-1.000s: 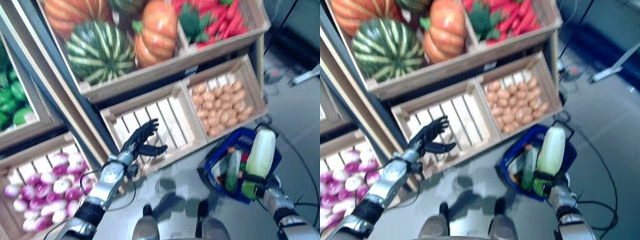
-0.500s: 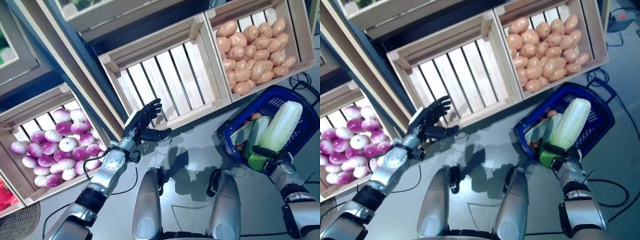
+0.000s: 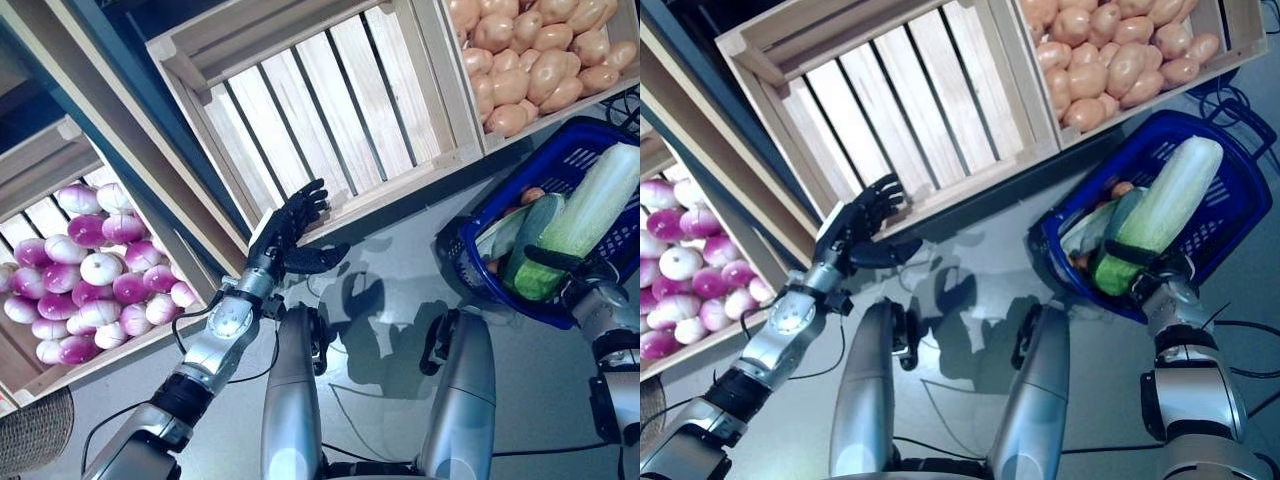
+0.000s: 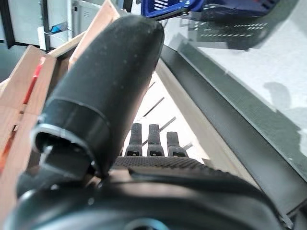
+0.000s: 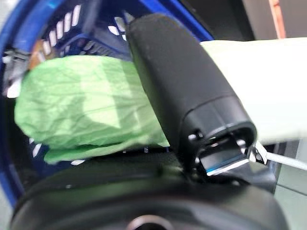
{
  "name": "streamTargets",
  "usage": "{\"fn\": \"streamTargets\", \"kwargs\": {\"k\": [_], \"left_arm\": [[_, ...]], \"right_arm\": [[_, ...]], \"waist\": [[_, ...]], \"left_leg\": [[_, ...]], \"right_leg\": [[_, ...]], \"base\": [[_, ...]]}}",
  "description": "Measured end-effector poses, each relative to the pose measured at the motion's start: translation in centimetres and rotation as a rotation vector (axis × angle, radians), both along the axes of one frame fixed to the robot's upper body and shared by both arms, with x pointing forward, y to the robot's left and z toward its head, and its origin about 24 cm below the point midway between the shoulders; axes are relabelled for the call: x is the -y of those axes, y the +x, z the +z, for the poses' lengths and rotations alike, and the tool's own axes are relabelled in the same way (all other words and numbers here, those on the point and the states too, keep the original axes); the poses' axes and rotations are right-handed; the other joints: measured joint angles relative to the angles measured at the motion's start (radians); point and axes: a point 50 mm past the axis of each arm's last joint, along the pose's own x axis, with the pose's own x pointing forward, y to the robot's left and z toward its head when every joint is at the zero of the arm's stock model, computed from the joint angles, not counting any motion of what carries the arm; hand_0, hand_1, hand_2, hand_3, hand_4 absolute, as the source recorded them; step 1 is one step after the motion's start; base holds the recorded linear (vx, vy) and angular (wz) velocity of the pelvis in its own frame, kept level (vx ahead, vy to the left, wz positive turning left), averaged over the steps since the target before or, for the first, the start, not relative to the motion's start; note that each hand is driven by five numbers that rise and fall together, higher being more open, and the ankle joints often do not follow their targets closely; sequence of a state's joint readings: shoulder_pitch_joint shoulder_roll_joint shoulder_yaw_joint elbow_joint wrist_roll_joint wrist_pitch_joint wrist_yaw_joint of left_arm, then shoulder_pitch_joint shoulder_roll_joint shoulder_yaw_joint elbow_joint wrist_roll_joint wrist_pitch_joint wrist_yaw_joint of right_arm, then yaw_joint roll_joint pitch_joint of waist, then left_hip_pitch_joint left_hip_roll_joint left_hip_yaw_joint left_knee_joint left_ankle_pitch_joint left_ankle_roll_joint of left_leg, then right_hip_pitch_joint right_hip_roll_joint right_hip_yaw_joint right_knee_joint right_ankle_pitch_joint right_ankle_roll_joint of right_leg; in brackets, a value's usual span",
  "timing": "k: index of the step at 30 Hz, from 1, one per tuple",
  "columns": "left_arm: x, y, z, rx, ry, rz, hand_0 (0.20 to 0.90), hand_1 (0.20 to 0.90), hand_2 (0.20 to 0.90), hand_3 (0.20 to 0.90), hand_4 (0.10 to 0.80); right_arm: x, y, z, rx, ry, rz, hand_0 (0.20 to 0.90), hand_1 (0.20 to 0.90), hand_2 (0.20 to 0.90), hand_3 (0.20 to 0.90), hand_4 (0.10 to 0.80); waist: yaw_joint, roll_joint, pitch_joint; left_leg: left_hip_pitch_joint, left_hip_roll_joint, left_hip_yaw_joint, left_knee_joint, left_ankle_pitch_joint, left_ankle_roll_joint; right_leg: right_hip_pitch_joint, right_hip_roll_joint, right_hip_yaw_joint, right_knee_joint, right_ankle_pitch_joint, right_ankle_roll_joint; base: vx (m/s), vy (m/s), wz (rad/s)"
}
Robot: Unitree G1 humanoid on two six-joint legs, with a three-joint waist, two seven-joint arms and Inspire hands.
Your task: Put vegetables into the basket
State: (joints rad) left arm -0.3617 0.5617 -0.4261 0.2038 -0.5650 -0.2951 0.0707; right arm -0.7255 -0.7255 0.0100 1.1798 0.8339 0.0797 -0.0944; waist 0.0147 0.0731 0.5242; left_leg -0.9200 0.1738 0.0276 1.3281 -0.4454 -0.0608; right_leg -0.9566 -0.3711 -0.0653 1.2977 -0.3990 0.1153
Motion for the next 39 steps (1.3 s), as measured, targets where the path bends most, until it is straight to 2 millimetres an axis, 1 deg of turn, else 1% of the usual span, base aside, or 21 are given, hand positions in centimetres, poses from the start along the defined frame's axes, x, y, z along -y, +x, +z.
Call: {"fn": "streamTargets", "kwargs": {"k": [4, 8, 13, 15, 16, 19, 21, 23, 24, 26, 27, 28, 30, 31, 32, 33, 34, 35, 36, 38, 39], "left_arm": [[0.0, 0.1, 0.3, 0.008, -0.018, -0.011, 0.9, 0.9, 0.9, 0.9, 0.8], [0.0, 0.0, 0.3, 0.003, -0.031, -0.026, 0.9, 0.9, 0.9, 0.9, 0.8], [0.1, 0.0, 0.1, -0.004, -0.026, -0.047, 0.9, 0.9, 0.9, 0.9, 0.8], [0.0, 0.0, 0.2, -0.002, -0.019, -0.065, 0.9, 0.9, 0.9, 0.9, 0.8], [0.0, 0.0, 0.2, -0.004, -0.016, -0.069, 0.9, 0.9, 0.9, 0.9, 0.8], [-0.1, 0.0, 0.3, 0.001, -0.012, -0.065, 0.9, 0.9, 0.9, 0.9, 0.8], [-0.4, -0.1, -0.5, -0.039, 0.017, -0.048, 0.9, 0.9, 0.9, 0.9, 0.8], [-0.7, -0.3, -1.6, -0.08, 0.045, -0.032, 0.9, 0.9, 0.9, 0.9, 0.8], [-0.8, -0.4, -2.0, -0.093, 0.052, -0.024, 0.9, 0.9, 0.9, 0.9, 0.8], [-1.5, -1.0, -4.6, -0.194, 0.075, 0.018, 0.9, 0.9, 0.9, 0.9, 0.8], [-1.8, -1.4, -6.2, -0.256, 0.093, 0.04, 0.9, 0.9, 0.9, 0.9, 0.8], [-1.9, -1.7, -6.9, -0.284, 0.092, 0.047, 0.9, 0.9, 0.9, 0.9, 0.8], [-2.0, -2.8, -9.6, -0.382, 0.067, 0.078, 0.9, 0.9, 0.9, 0.9, 0.8], [-2.1, -3.9, -11.1, -0.437, 0.062, 0.101, 0.9, 0.9, 0.9, 0.9, 0.8], [-2.1, -4.6, -12.1, -0.473, 0.065, 0.105, 0.9, 0.9, 0.9, 0.9, 0.8], [-2.3, -6.5, -14.2, -0.553, 0.073, 0.122, 0.9, 0.9, 0.9, 0.9, 0.8], [-2.5, -7.9, -15.6, -0.612, 0.078, 0.135, 0.9, 0.9, 0.9, 0.9, 0.8], [-2.5, -8.6, -16.2, -0.642, 0.082, 0.139, 0.9, 0.9, 0.9, 0.9, 0.8], [-2.4, -9.9, -17.5, -0.698, 0.073, 0.143, 0.9, 0.9, 0.9, 0.9, 0.8], [-2.0, -12.0, -19.9, -0.806, 0.095, 0.155, 0.9, 0.9, 0.9, 0.9, 0.8], [-2.0, -12.6, -20.5, -0.833, 0.104, 0.156, 0.9, 0.9, 0.9, 0.9, 0.8]], "right_arm": [[1.1, -0.2, 1.2, 0.032, -0.011, -0.029, 0.9, 0.9, 0.9, 0.9, 0.8], [1.6, -0.7, 1.0, 0.03, -0.008, -0.042, 0.9, 0.9, 0.9, 0.9, 0.8], [1.8, -1.4, 0.2, 0.015, -0.003, -0.022, 0.9, 0.9, 0.9, 0.9, 0.8], [1.8, -1.7, -0.2, 0.011, -0.004, -0.005, 0.9, 0.9, 0.9, 0.9, 0.8], [1.8, -1.8, -0.4, 0.004, -0.004, -0.003, 0.9, 0.9, 0.9, 0.9, 0.8], [1.8, -1.8, -0.4, 0.011, -0.001, 0.01, 0.9, 0.9, 0.9, 0.9, 0.8], [0.9, -2.0, -1.9, -0.002, 0.038, 0.034, 0.9, 0.9, 0.9, 0.9, 0.8], [-0.2, -2.7, -4.1, -0.035, 0.073, 0.08, 0.9, 0.9, 0.9, 0.9, 0.8], [-0.6, -2.8, -4.7, -0.043, 0.086, 0.093, 0.9, 0.9, 0.9, 0.9, 0.8], [-2.6, -3.9, -7.8, -0.085, 0.145, 0.147, 0.9, 0.9, 0.9, 0.9, 0.8], [-3.7, -4.7, -9.5, -0.11, 0.183, 0.159, 0.9, 0.9, 0.9, 0.9, 0.8], [-4.1, -5.1, -10.3, -0.121, 0.204, 0.166, 0.9, 0.9, 0.9, 0.9, 0.8], [-6.5, -6.8, -13.0, -0.113, 0.32, 0.183, 0.9, 0.9, 0.9, 0.9, 0.8], [-8.0, -8.0, -14.5, -0.104, 0.367, 0.199, 0.9, 0.9, 0.9, 0.9, 0.8], [-9.2, -8.8, -15.5, -0.112, 0.41, 0.217, 0.9, 0.9, 0.9, 0.9, 0.8], [-11.7, -10.7, -17.2, -0.124, 0.463, 0.253, 0.9, 0.9, 0.9, 0.9, 0.8], [-13.7, -11.9, -18.4, -0.149, 0.508, 0.29, 0.9, 0.9, 0.9, 0.9, 0.8], [-14.8, -12.6, -18.9, -0.167, 0.532, 0.305, 0.9, 0.9, 0.9, 0.9, 0.8], [-16.8, -14.0, -20.0, -0.202, 0.579, 0.317, 0.9, 0.9, 0.9, 0.9, 0.8], [-19.6, -16.3, -21.4, -0.258, 0.663, 0.322, 0.9, 0.9, 0.9, 0.9, 0.8], [-20.3, -16.7, -21.6, -0.27, 0.676, 0.329, 0.9, 0.9, 0.9, 0.9, 0.8]], "waist": [[0.001, -0.001, -0.001], [0.002, -0.001, -0.001], [0.005, -0.01, -0.005], [0.011, -0.02, -0.01], [0.019, -0.031, -0.018], [0.026, -0.05, -0.049], [0.033, -0.07, -0.078], [0.032, -0.089, -0.152], [0.032, -0.093, -0.175], [0.03, -0.1, -0.252], [0.028, -0.103, -0.305], [0.027, -0.103, -0.325], [0.021, -0.104, -0.361], [0.021, -0.107, -0.384], [0.013, -0.108, -0.394], [0.007, -0.106, -0.415], [0.004, -0.105, -0.42], [0.0, -0.105, -0.42], [-0.002, -0.104, -0.426], [-0.002, -0.101, -0.434], [-0.003, -0.101, -0.437]], "left_leg": [[0.007, 0.002, -0.007, -0.002, -0.003, -0.001], [0.067, 0.008, -0.008, -0.043, -0.001, -0.001], [0.229, 0.012, 0.01, -0.211, 0.035, -0.009], [0.322, 0.017, 0.023, -0.33, 0.069, -0.014], [0.362, 0.017, 0.036, -0.384, 0.086, -0.023], [0.442, 0.018, 0.051, -0.475, 0.104, -0.031], [0.571, 0.022, 0.064, -0.605, 0.132, -0.04], [0.656, 0.021, 0.084, -0.74, 0.175, -0.044], [0.681, 0.022, 0.092, -0.782, 0.188, -0.045], [0.818, 0.026, 0.121, -0.961, 0.247, -0.052], [0.867, 0.019, 0.124, -1.038, 0.271, -0.054], [0.888, 0.017, 0.125, -1.071, 0.28, -0.055], [0.961, 0.008, 0.139, -1.156, 0.3, -0.055], [0.989, 0.004, 0.148, -1.194, 0.31, -0.056], [1.001, 0.002, 0.149, -1.209, 0.313, -0.055], [1.032, -0.002, 0.159, -1.248, 0.321, -0.056], [1.055, -0.003, 0.17, -1.271, 0.325, -0.057], [1.062, -0.003, 0.172, -1.276, 0.325, -0.057], [1.068, -0.003, 0.173, -1.285, 0.325, -0.057], [1.088, -0.006, 0.18, -1.316, 0.335, -0.058], [1.09, -0.008, 0.183, -1.322, 0.337, -0.057]], "right_leg": [[0.012, 0.0, -0.003, -0.004, -0.003, 0.002], [0.082, 0.004, -0.023, -0.048, -0.002, 0.002], [0.254, 0.011, -0.074, -0.208, 0.025, 0.011], [0.35, 0.024, -0.109, -0.322, 0.054, 0.013], [0.382, 0.033, -0.113, -0.369, 0.072, 0.021], [0.454, 0.051, -0.133, -0.456, 0.092, 0.023], [0.574, 0.073, -0.154, -0.577, 0.126, 0.019], [0.659, 0.104, -0.168, -0.719, 0.167, 0.035], [0.68, 0.114, -0.168, -0.76, 0.183, 0.037], [0.815, 0.16, -0.171, -0.959, 0.259, 0.041], [0.862, 0.172, -0.17, -1.047, 0.289, 0.051], [0.881, 0.177, -0.17, -1.08, 0.302, 0.049], [0.949, 0.187, -0.168, -1.174, 0.337, 0.056], [0.976, 0.191, -0.166, -1.214, 0.347, 0.057], [0.987, 0.192, -0.167, -1.231, 0.351, 0.061], [1.01, 0.195, -0.165, -1.264, 0.359, 0.066], [1.028, 0.197, -0.162, -1.286, 0.365, 0.07], [1.036, 0.198, -0.161, -1.296, 0.369, 0.071], [1.044, 0.201, -0.16, -1.316, 0.378, 0.072], [1.062, 0.205, -0.159, -1.352, 0.396, 0.07], [1.062, 0.205, -0.158, -1.355, 0.398, 0.072]], "base": [[0.074, 0.027, 0.01], [0.066, 0.01, 0.0], [0.083, 0.011, 0.03], [0.129, -0.009, -0.03], [0.078, -0.008, -0.09], [0.157, -0.01, -0.14], [0.255, -0.02, -0.15], [0.28, -0.018, -0.11], [0.252, 0.006, -0.17], [0.184, 0.045, -0.23], [0.135, 0.076, -0.17], [0.114, 0.097, -0.14], [0.121, 0.1, -0.15], [0.102, 0.087, -0.1], [0.091, 0.081, -0.11], [0.048, 0.046, -0.13], [0.04, 0.039, -0.15], [0.037, 0.039, -0.13], [0.028, 0.034, -0.1], [0.012, 0.033, -0.08], [-0.005, 0.034, -0.06]]}}
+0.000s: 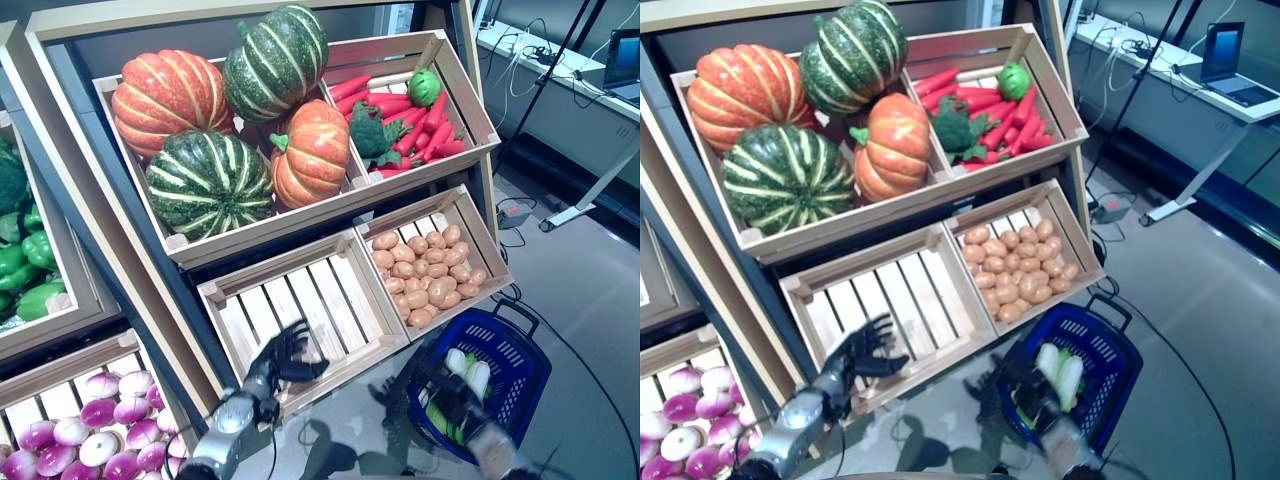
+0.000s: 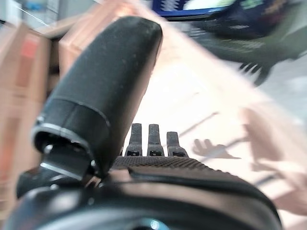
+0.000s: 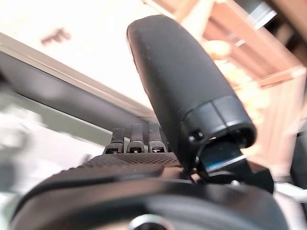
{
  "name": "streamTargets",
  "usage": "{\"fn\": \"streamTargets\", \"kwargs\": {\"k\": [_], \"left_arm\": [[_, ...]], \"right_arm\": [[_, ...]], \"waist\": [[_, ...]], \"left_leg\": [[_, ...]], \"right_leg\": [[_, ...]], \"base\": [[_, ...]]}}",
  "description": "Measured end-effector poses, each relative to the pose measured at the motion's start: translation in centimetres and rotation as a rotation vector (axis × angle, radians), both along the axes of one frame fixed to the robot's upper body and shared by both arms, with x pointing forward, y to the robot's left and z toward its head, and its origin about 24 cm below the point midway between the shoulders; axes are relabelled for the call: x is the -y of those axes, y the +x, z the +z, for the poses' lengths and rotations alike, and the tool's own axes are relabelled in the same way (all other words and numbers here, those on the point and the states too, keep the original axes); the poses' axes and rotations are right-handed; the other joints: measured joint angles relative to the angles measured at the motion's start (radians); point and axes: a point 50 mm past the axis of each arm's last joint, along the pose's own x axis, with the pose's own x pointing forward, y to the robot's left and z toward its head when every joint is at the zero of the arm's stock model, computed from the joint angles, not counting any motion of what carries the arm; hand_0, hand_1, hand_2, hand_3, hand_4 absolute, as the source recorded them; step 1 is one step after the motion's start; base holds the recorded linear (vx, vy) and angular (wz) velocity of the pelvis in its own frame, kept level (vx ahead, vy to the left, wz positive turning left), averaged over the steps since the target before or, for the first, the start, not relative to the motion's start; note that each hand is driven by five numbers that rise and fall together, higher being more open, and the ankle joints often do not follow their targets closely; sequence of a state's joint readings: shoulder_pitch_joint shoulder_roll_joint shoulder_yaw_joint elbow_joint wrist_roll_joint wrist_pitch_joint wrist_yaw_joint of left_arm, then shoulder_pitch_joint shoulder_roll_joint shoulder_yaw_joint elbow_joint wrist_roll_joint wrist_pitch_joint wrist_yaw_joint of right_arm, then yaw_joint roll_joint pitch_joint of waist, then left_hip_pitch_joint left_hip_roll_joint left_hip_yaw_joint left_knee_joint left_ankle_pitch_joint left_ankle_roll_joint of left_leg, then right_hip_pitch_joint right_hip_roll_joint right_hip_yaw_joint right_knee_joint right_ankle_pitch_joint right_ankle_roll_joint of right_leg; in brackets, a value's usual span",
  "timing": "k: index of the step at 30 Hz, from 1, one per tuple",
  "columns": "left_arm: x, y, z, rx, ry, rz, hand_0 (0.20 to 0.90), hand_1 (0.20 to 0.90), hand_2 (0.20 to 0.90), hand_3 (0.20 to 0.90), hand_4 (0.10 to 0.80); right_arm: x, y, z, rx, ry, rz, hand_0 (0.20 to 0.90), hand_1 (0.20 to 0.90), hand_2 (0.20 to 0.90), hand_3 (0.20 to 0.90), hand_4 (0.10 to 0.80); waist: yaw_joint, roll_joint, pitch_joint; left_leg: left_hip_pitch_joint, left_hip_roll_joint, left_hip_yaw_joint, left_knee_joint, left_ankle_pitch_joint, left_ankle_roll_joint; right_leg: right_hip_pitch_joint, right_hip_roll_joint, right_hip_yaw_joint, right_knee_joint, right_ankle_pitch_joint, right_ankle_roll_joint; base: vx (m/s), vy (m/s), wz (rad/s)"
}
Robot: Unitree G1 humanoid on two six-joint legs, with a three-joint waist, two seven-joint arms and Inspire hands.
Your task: Put vegetables into the basket
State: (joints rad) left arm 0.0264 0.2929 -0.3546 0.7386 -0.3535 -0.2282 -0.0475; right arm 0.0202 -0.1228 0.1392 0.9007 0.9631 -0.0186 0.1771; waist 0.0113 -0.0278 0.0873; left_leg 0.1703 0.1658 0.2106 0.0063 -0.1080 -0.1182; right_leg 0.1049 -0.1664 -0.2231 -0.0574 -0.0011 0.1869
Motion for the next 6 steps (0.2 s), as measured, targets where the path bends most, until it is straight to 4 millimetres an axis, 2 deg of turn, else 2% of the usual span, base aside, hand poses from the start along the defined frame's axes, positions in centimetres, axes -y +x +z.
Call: {"fn": "streamTargets", "kwargs": {"k": [1, 4, 6], "left_arm": [[0.1, -1.0, -1.0, -0.054, 0.009, 0.005, 0.9, 0.9, 0.9, 0.9, 0.8], [-0.2, -3.3, -2.9, -0.163, 0.025, 0.048, 0.9, 0.9, 0.9, 0.9, 0.8], [-0.5, -3.8, -3.1, -0.162, 0.03, 0.068, 0.9, 0.9, 0.9, 0.9, 0.8]], "right_arm": [[-0.8, -0.5, -0.2, -0.013, 0.018, 0.011, 0.9, 0.9, 0.9, 0.9, 0.8], [-1.3, -0.6, -0.3, -0.017, 0.023, 0.037, 0.9, 0.9, 0.9, 0.9, 0.8], [-1.3, -1.0, -0.4, -0.012, 0.046, 0.015, 0.9, 0.9, 0.9, 0.9, 0.8]], "waist": [[-0.002, -0.002, -0.006], [-0.021, -0.005, -0.018], [-0.025, -0.008, -0.038]], "left_leg": [[0.003, -0.004, 0.005, -0.012, 0.005, 0.0], [0.011, -0.011, 0.008, -0.031, 0.019, 0.003], [0.02, -0.012, 0.012, -0.049, 0.03, 0.003]], "right_leg": [[0.0, -0.002, 0.002, -0.009, 0.004, 0.006], [0.0, -0.005, 0.006, -0.012, 0.006, 0.009], [-0.004, -0.004, 0.018, -0.011, 0.006, 0.009]], "base": [[-0.01, 0.035, -0.08], [-0.004, 0.04, -0.02], [-0.011, 0.038, -0.05]]}}
